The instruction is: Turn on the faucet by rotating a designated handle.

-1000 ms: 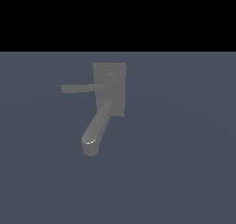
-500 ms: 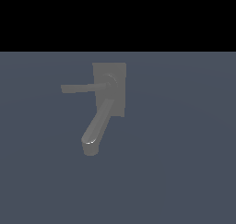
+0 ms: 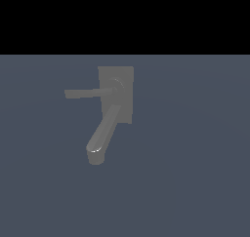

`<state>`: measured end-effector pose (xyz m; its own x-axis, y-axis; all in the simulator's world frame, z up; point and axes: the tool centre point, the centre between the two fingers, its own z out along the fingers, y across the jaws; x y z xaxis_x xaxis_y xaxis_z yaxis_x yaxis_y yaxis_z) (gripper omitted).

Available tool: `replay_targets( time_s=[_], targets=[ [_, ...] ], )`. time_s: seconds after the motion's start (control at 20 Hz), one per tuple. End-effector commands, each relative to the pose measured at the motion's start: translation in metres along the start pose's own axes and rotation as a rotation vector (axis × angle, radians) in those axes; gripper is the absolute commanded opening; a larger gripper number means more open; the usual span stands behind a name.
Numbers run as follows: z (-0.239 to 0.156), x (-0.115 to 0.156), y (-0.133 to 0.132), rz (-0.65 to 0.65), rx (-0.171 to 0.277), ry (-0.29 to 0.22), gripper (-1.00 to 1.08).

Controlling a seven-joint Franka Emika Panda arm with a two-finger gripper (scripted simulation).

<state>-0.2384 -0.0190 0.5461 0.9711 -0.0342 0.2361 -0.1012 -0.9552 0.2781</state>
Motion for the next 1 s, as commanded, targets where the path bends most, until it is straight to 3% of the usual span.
replay_targets(
  time_s=[0.0,0.5,0.95],
  targets=[
    [-0.017,0.006,0.005,0.015,-0.088,0.067,-1.00],
    [-0.108,0.028,0.004,0.044,-0.508,0.378,-1.00],
    [-0.186,0.042,-0.045,-0.009,-0.890,0.633,-1.00]
  ],
)
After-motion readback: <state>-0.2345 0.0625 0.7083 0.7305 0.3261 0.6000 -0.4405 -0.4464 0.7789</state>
